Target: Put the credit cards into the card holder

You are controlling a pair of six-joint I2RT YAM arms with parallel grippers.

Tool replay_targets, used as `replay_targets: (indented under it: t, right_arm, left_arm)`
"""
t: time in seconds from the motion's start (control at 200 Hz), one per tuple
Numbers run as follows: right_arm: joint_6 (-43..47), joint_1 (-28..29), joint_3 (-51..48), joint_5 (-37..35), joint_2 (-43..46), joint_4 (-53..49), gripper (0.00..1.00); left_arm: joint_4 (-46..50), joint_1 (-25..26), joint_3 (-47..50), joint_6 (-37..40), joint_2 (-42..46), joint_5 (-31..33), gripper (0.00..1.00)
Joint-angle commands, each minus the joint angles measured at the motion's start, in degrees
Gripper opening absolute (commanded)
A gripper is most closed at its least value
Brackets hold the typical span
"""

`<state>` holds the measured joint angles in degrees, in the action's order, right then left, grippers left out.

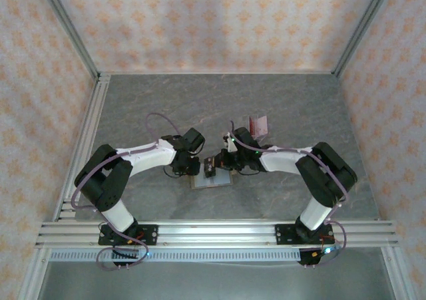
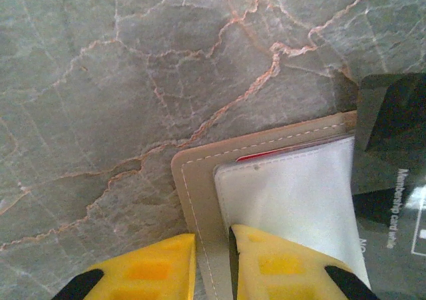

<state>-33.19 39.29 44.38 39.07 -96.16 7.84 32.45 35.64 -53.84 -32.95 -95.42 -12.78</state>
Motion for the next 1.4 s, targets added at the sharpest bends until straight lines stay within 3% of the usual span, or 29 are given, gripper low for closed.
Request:
replay_targets:
  t: [0.0, 0.671, 1.396]
  right_arm:
    - [-0.9, 1.27, -1.64, 0.36, -0.21, 1.48, 0.0]
    - [-0.96, 2.82, -6.24, 0.81, 1.18, -0.05, 0.0]
    - [6.65, 2.8, 2.24, 3.55, -3.18, -10.87, 0.0]
  left_arm:
    - [2.05, 0.39, 0.89, 0.08, -2.81, 2.32, 0.21]
    - [1.75, 0.4, 1.19, 0.08, -2.94, 2.23, 0.21]
    - [1.22, 0.47, 1.55, -0.01, -2.87, 2.05, 0.21]
